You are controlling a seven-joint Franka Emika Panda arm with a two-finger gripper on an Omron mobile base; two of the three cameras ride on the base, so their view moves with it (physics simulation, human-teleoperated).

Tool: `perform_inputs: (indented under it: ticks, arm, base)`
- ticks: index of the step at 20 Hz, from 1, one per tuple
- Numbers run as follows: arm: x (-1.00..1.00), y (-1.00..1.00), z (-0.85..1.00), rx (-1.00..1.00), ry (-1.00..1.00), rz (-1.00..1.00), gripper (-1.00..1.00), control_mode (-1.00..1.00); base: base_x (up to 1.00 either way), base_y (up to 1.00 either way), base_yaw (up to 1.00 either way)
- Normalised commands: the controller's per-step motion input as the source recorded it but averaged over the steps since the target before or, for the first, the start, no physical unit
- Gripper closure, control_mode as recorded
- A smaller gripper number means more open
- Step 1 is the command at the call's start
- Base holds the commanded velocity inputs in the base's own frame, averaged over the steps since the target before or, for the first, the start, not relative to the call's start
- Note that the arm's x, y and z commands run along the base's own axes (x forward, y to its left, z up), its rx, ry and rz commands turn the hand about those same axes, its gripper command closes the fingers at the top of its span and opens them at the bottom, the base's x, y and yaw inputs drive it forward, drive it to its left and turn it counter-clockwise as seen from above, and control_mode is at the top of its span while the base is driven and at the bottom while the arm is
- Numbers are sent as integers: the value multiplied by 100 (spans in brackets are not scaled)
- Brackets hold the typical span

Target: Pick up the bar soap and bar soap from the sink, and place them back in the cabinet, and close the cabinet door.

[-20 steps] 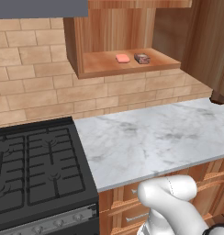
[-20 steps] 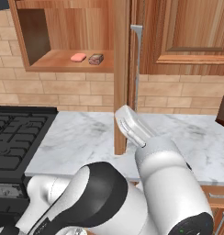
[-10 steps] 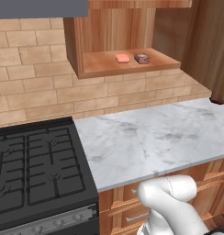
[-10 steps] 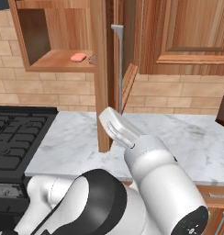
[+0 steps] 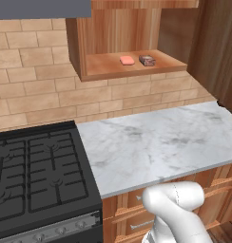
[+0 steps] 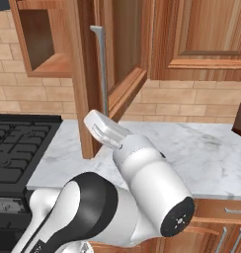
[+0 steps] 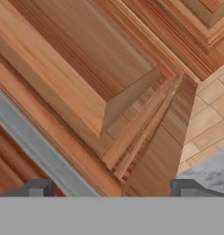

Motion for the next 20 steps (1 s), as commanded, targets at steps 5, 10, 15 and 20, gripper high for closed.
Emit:
perform_inputs:
  ticks: [5, 10, 15, 20]
  arm:
    - [30, 48, 0, 0, -5, 5, -100, -100]
    - [37, 49, 0, 0, -3, 5, -100, -100]
    - [41, 51, -4, 0, -1, 5, -100, -100]
    - [45, 54, -5, 0, -2, 4, -100, -100]
  base:
    - [0, 0, 0]
    - [0, 0, 0]
    - [0, 0, 0]
    - [0, 0, 0]
